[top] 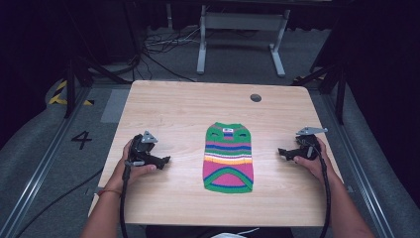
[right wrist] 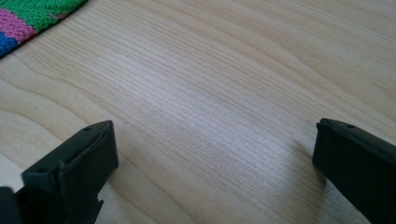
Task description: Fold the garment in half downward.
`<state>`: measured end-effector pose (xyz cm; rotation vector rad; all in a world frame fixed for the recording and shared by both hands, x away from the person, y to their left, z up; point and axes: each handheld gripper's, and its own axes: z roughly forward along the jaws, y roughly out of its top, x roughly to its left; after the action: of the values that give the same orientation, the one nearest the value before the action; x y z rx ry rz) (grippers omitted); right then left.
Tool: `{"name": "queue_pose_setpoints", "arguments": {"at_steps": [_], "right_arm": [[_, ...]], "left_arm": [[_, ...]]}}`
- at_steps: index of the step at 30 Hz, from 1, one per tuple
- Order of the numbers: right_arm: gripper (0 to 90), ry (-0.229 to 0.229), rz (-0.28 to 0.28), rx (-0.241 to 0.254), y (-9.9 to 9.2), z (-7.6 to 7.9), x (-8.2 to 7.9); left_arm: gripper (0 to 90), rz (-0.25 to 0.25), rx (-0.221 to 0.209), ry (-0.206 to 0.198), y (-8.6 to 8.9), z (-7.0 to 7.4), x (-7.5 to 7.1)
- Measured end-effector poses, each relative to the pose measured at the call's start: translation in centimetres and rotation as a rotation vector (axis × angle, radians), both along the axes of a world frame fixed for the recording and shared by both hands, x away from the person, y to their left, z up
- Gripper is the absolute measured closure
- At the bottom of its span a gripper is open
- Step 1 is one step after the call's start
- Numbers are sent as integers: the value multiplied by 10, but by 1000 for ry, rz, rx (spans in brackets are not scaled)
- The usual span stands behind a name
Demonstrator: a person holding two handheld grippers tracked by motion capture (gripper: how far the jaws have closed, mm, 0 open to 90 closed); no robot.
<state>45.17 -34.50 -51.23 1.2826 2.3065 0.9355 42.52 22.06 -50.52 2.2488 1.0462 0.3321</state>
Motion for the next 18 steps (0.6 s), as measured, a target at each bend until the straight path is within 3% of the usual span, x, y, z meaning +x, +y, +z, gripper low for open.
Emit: {"name": "queue_pose_setpoints", "arguments": {"at_steps": [6,8,12,15,18], "right_arm": [[24,4,28,0,-1,1,1],[76,4,25,10,-1,2,2],[211,7,69,40,3,7,2],[249,-2,90,23,7,8,2],[320,38,81,3,17,14,9]], "left_arm": [[78,-4,19,-24,-5,3,0],[196,-21,1,-29,-8,4,1],[220,-65,-10,-14,-14,6,6],[237,-92,1,-4,-17,8,9],[285,-132,-13,11,-22,13,15]]}}
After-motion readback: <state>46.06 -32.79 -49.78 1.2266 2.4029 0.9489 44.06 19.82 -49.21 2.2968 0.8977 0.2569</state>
